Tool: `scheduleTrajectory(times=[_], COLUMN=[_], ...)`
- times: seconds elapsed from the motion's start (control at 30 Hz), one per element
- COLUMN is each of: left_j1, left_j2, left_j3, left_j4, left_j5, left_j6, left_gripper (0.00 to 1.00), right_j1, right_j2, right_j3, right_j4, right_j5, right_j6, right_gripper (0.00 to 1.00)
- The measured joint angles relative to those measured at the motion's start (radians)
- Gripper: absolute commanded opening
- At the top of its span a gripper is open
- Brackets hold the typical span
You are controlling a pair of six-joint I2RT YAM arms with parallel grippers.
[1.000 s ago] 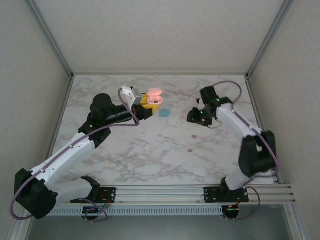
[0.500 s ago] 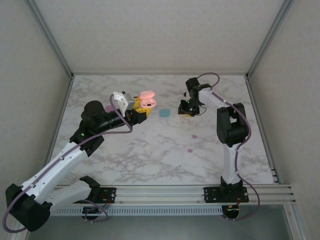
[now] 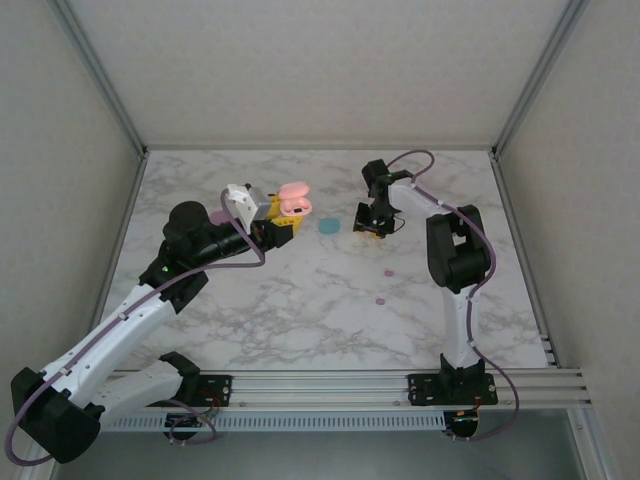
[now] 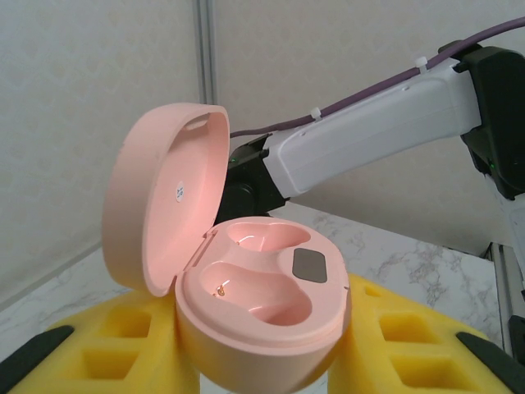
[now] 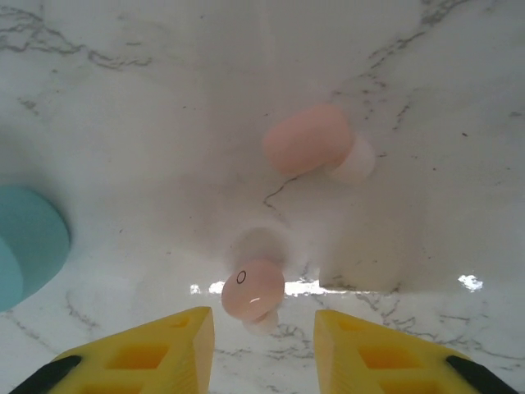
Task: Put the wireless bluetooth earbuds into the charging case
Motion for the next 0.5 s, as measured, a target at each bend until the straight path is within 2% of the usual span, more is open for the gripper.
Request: scheduleTrajectory(times=[0.23,0.37,0.5], left_j1=[0.000,0.000,0.000], left_j2=[0.000,0.000,0.000], left_j3=[0.000,0.000,0.000], left_j4=[-0.002,-0.002,-0.002], left_j5=[0.000,0.000,0.000], left_j6=[0.000,0.000,0.000], left_gripper=[0.21,0.21,0.21], right_j1=[0.000,0.003,0.009], right_j2=[0.043,0.045,0.047], right_j3=[0.043,0.060,0.072], right_j4=[-0.004,-0.016,-0.020], right_j5=[0.003,0.004,0.007], right_j6=[0.017,0.024,0.024], right_gripper=[0.35,0.29,0.28])
